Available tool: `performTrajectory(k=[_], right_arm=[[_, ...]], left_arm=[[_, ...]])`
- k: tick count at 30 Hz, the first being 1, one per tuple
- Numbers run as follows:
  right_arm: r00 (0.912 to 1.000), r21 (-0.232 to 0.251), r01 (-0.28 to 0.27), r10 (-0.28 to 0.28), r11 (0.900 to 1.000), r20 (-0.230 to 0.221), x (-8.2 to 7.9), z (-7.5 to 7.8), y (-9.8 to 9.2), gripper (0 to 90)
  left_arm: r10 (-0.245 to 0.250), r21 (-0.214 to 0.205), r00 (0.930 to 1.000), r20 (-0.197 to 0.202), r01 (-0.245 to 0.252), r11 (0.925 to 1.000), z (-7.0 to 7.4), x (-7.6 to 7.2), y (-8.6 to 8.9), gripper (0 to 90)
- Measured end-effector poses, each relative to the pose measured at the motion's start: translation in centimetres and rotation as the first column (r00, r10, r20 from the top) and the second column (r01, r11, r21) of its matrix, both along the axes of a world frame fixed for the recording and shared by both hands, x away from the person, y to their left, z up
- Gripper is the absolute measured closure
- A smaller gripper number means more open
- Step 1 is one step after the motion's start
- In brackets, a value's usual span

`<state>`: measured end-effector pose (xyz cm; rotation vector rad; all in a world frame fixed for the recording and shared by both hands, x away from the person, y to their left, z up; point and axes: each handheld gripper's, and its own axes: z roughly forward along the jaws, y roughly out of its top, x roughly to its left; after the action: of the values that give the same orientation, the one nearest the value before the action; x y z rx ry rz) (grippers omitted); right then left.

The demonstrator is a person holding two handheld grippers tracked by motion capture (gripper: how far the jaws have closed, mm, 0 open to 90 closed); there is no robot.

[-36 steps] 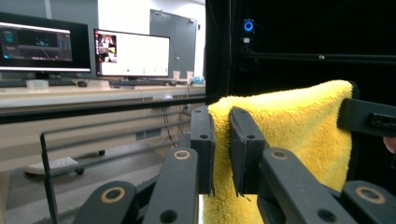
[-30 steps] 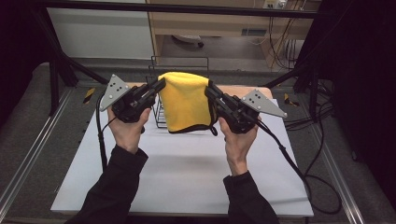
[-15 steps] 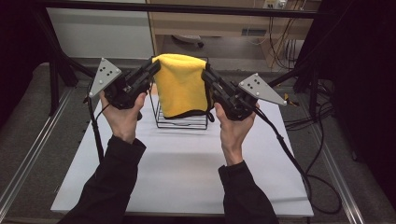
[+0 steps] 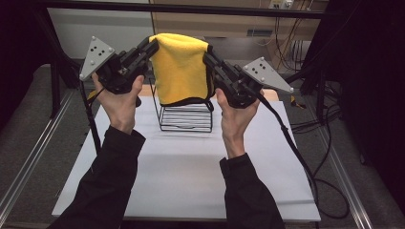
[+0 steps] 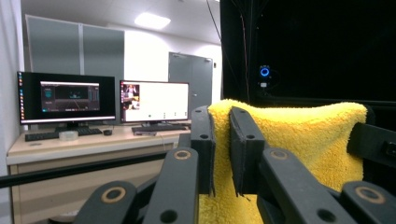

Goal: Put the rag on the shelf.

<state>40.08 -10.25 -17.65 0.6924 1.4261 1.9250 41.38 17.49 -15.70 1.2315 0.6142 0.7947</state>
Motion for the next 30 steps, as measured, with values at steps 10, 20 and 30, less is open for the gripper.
performTrajectory(k=[10, 20, 30], right_arm=[[0.9994, 0.028, 0.007, -0.008, 0.9996, 0.033, 1.2, 1.8, 0.5, 82.1], [0.9988, 0.022, 0.016, -0.017, 0.9996, 0.047, 3.1, 3.4, 1.1, 82.1], [0.9983, 0.021, 0.014, -0.015, 0.9997, 0.057, 6.1, 3.5, 1.3, 82.1]], left_arm=[[0.018, -0.026, 0.9992, 0.036, -0.017, 0.9995, 1.7, 0.7, 0.2, 80.7], [0.042, -0.034, 0.9982, 0.043, -0.041, 0.9986, 3.1, 2.6, 0.4, 80.7], [0.069, -0.022, 0.9971, 0.031, -0.068, 0.9974, 3.8, 5.3, 0.2, 80.7]])
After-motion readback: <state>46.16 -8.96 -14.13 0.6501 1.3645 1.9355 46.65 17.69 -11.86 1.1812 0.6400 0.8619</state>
